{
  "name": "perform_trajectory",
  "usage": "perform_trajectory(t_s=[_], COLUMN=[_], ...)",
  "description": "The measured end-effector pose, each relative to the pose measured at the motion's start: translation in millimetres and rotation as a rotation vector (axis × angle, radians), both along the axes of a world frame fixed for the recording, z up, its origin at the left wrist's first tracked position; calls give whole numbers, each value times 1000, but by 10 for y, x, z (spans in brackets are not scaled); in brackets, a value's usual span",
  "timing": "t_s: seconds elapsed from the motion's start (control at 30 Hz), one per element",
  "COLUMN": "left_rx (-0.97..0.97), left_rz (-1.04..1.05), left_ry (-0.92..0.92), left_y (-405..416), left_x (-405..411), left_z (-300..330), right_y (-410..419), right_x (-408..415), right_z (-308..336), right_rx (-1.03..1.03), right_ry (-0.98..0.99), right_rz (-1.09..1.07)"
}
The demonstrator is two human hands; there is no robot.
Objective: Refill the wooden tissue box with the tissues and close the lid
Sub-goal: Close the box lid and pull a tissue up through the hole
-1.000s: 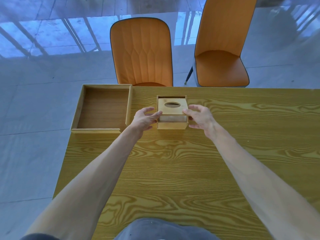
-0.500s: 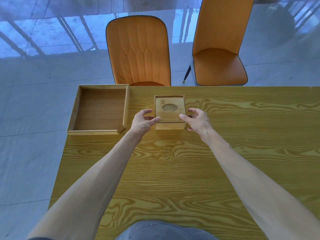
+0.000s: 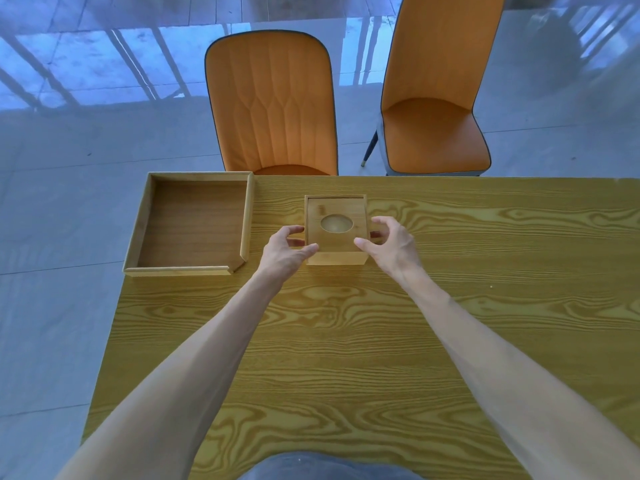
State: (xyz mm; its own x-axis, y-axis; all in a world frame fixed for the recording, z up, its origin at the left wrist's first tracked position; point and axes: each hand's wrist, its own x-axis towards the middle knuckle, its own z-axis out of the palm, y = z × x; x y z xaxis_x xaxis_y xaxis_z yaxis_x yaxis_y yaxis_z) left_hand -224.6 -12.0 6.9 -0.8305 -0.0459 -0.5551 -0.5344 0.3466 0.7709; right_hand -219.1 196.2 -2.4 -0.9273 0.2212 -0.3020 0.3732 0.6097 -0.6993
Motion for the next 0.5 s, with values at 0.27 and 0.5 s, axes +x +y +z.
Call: perform_trajectory(t_s=[0.27,0.5], left_rx=[-106,-166], left_rz=[29,30], left_ry=[34,57], left_y=[160,194], left_x=[-74,-64], left_z=[21,-9], right_y=[-366,-510], right_x=[-273,-456], right_z=[207,231], right_rx=[568,652], right_ry=[292,220], right_rz=[403,562])
